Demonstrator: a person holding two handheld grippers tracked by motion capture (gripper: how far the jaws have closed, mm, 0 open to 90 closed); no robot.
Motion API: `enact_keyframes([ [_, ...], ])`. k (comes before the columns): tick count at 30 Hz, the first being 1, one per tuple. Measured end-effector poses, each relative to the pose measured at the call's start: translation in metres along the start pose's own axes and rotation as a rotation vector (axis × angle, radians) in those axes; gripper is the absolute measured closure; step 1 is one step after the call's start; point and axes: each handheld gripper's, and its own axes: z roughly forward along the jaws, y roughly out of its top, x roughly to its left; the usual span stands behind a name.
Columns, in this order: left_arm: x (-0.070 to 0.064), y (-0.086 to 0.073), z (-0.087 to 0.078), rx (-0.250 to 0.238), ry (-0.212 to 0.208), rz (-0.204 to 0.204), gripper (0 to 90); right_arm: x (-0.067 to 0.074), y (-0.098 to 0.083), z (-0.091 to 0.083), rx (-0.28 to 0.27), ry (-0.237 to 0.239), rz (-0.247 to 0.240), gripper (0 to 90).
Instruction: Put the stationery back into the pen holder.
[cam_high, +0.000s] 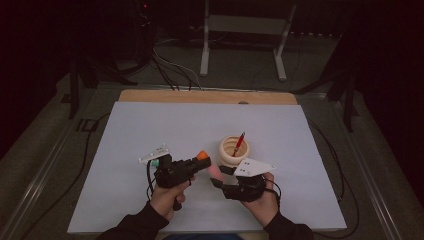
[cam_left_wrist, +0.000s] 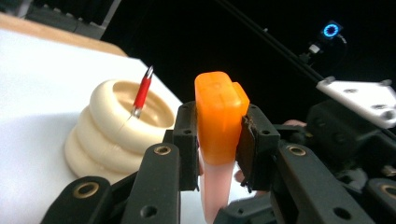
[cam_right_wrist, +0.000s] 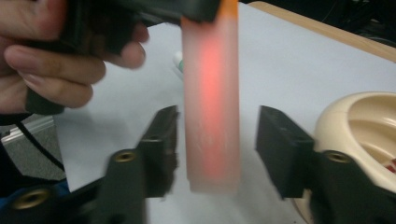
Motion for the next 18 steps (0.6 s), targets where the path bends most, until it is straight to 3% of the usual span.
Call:
enact_keyframes([
  [9,-0.002,0.022,-0.005,-0.014,0.010,0.055,73.7,-0.012,0.000,-0.015,-0.071,-0.047,0.044,32.2],
  [18,-0.004,0.036,-0.001,0.006,0.014,0.106,73.7,-0.029,-0.005,-0.036,-0.138,-0.085,0.107,21.0],
])
